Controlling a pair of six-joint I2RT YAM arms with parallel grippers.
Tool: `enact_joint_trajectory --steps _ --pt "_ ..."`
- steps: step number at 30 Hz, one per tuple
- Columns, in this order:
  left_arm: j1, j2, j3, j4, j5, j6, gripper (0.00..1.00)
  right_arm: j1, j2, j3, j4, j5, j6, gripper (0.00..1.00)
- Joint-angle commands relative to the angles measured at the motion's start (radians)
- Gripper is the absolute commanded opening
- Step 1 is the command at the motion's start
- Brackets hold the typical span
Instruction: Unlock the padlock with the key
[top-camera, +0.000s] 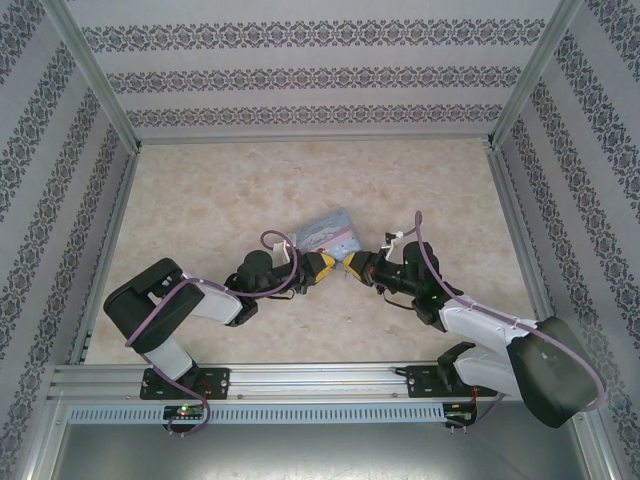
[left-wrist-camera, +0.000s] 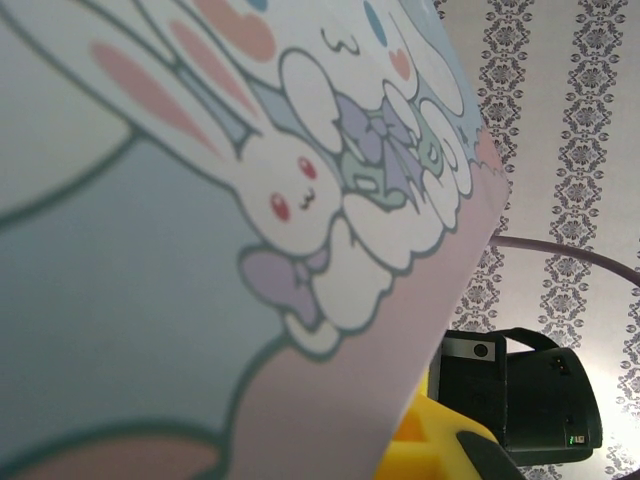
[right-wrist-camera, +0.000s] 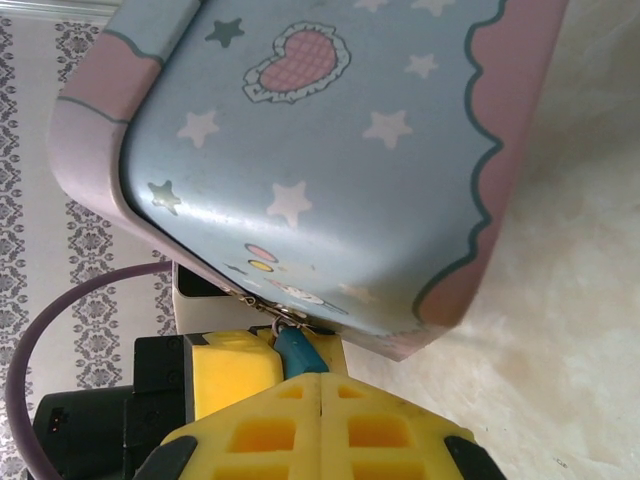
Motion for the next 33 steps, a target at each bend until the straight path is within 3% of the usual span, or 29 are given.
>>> enact_joint_trajectory --steps 1,19,33 --pt "-0.013 -0.008 0.002 0.044 -0.001 0.009 0.00 0.019 0.009 0.029 0.042 0.013 0.012 0.00" --pt "-0.012 -0.010 0.002 0.043 -0.004 0.009 0.00 0.035 0.029 0.023 0.071 0.045 0.047 0.00" --pt "-0.017 -0.009 0.010 0.069 -0.002 0.007 0.00 0.035 0.164 -0.021 0.331 0.076 0.221 0.00"
